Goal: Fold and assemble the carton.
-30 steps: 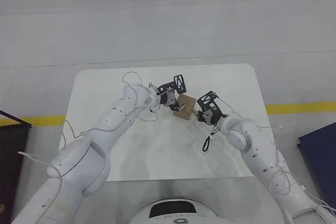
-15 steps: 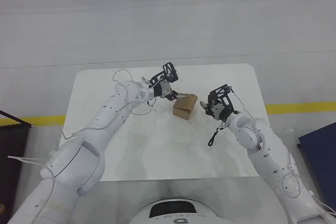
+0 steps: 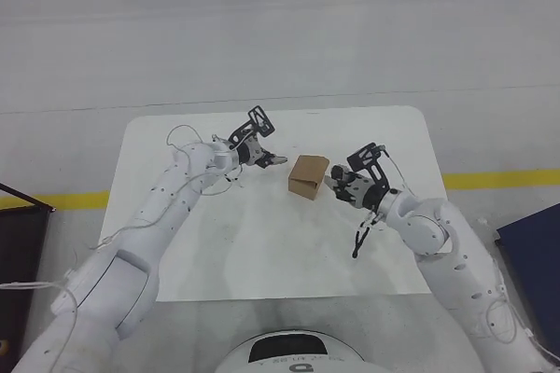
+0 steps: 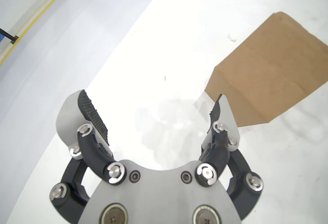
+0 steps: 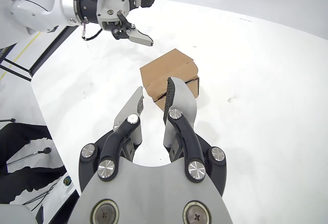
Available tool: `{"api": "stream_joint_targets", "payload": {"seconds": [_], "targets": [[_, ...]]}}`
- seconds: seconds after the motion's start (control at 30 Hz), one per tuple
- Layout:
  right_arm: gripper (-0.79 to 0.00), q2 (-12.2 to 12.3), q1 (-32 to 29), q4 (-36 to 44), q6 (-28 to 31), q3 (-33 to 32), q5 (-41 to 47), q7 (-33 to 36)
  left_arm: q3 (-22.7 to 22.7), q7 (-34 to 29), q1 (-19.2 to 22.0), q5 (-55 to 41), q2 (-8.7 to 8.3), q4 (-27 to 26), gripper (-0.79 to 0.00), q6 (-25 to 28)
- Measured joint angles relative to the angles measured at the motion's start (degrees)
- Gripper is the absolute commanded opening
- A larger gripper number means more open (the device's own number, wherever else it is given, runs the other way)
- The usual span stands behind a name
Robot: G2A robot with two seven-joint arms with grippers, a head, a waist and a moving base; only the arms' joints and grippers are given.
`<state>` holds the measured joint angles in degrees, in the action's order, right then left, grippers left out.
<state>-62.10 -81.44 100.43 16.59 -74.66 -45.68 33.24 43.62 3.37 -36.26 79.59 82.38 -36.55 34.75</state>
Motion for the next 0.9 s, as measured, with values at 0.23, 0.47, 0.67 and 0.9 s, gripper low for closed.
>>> {"api": "stream_joint_targets", "payload": {"seconds": [0.23,0.47,0.67,0.9], "targets": [[-0.462,-0.7,3.5,-1.9,-4.3,3.5,-1.7,1.5,1.1,-6.4,-2.5,0.2,-0.74,-4.1,0.000,-2.1],[-0.446,-1.1,5.1,-2.7,-6.7,5.1,-2.2,2.7,1.4,-8.0,-3.7,0.5,-1.08,-6.5,0.000,-0.6],[-0.446,-1.4,6.6,-3.9,-7.6,6.5,-1.7,3.7,1.3,-8.2,-4.2,0.3,-1.00,-7.2,0.000,0.4],[-0.453,-1.8,8.2,-5.2,-8.0,8.2,-1.6,4.6,1.1,-7.8,-4.3,0.5,-0.83,-7.5,0.000,1.2]]}}
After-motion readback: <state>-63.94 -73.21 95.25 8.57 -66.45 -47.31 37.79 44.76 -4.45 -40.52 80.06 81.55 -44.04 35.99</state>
